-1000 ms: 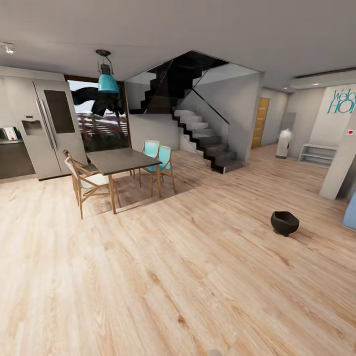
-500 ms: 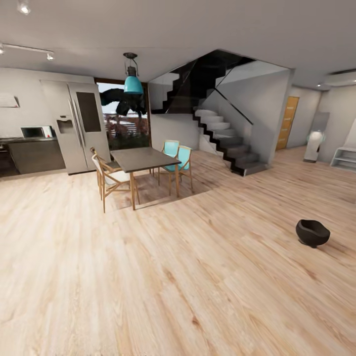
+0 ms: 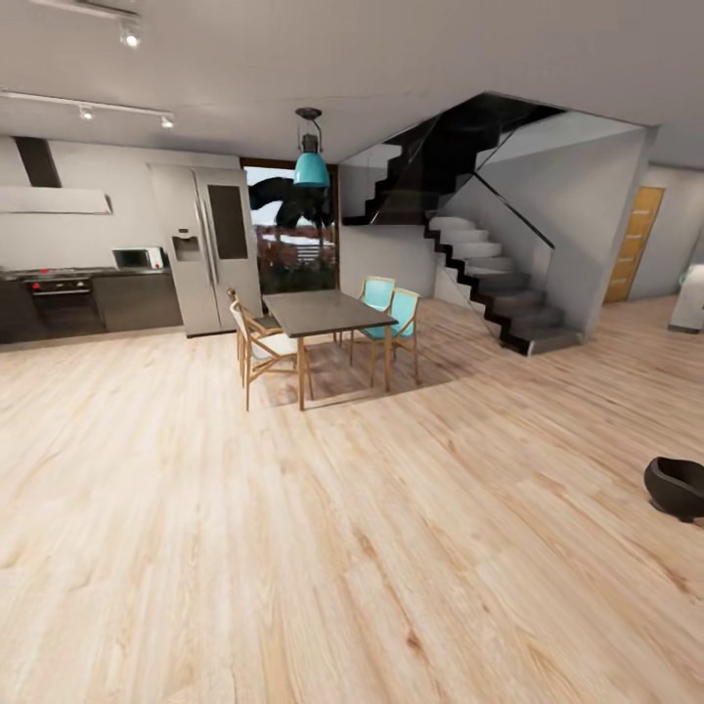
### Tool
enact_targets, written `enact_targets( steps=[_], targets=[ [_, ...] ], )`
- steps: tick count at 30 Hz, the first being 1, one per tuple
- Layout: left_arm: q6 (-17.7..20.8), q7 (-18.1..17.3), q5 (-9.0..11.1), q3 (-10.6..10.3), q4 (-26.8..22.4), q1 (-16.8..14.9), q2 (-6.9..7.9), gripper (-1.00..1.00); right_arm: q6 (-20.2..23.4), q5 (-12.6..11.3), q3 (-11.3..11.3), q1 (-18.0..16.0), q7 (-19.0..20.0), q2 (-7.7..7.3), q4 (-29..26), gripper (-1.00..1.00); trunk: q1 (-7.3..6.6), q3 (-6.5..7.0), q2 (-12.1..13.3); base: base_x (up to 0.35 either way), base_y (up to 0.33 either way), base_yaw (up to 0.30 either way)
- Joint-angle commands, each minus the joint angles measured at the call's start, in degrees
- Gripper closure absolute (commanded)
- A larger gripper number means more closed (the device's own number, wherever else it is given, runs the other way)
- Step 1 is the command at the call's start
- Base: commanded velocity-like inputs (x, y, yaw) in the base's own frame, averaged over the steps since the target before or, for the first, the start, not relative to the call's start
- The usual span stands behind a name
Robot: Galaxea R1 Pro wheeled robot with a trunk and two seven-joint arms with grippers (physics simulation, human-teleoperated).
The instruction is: Place each of the two pumpkins and all three candles from the living room inside a cabinet in the living room (use any cabinet), then make sure every cabinet is closed, and position the cauldron so it is next to a table in the living room.
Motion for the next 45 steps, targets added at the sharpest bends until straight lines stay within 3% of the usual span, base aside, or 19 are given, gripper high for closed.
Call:
enact_targets(
  steps=[1,38,45],
  targets=[
    [-0.08,0.0,0.01,-0.04,-0.08,0.03,0.0,-1.0,-0.13,0.03,0.01,-0.03,-0.06,0.01,0.04,-1.0,0.0,-0.04,-0.03,0.0,-0.001,0.279],
    [-0.08,0.54,-0.2,0.22,-0.08,0.03,0.96,-1.0,-1.94,-0.05,0.01,-0.03,-0.04,-0.08,-0.18,-1.0,0.0,-0.04,-0.03,0.0,0.0,0.279],
    [-0.08,0.6,-0.17,0.12,-0.08,0.03,0.95,-1.0,-4.47,0.23,0.05,-0.03,-0.01,-0.07,-0.07,-1.0,0.0,-0.04,-0.03,0.0,0.0,0.279]
  ],
)
